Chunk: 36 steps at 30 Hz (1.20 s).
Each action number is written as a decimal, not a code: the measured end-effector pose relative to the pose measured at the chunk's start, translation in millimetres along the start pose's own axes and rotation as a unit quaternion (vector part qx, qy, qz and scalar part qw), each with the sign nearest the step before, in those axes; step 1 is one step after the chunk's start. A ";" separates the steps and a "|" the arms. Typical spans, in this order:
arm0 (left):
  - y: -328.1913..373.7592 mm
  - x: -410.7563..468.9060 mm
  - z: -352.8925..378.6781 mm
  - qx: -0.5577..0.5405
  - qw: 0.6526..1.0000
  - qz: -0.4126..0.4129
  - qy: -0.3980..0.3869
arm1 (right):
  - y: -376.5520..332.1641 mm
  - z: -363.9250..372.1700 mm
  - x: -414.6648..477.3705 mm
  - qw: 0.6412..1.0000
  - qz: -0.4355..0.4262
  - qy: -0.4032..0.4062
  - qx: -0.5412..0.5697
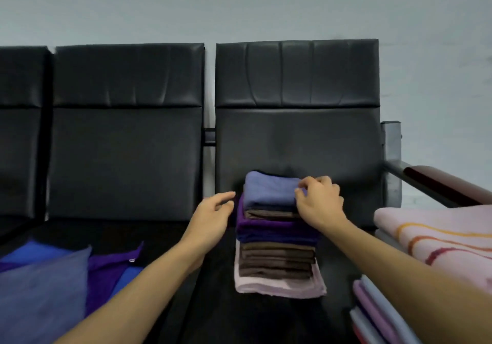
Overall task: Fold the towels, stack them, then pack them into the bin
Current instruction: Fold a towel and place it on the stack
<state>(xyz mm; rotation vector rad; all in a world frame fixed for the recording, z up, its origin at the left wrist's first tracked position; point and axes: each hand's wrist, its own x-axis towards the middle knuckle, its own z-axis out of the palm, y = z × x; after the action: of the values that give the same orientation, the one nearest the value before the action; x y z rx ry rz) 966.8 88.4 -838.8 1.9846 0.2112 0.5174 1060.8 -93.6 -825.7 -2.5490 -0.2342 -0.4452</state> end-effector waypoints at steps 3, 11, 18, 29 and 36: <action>-1.5 -44.5 -42.4 0.056 0.998 -0.005 -0.021 | -25.6 -14.1 -29.8 0.990 -0.096 0.098 0.033; -40.6 -142.0 -125.1 0.074 0.987 -0.070 0.124 | -118.8 23.3 -126.9 0.949 -0.232 -0.172 0.127; -56.2 -150.8 -160.3 0.084 0.969 -0.090 0.216 | -172.3 105.3 -180.8 0.913 -0.182 -0.342 0.127; -36.8 -151.3 -178.4 -0.165 0.929 -0.166 0.285 | -220.3 160.7 -219.2 0.951 -0.122 -0.268 0.092; -17.0 -142.8 -185.1 -0.292 0.887 -0.140 0.330 | -236.4 108.8 -199.0 0.820 -0.013 -0.224 0.527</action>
<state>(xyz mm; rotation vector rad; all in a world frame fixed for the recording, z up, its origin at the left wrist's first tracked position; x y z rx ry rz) 758.3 194.0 -821.6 1.1110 0.6695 0.9298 844.8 148.4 -871.1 -1.4924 -0.5154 0.2655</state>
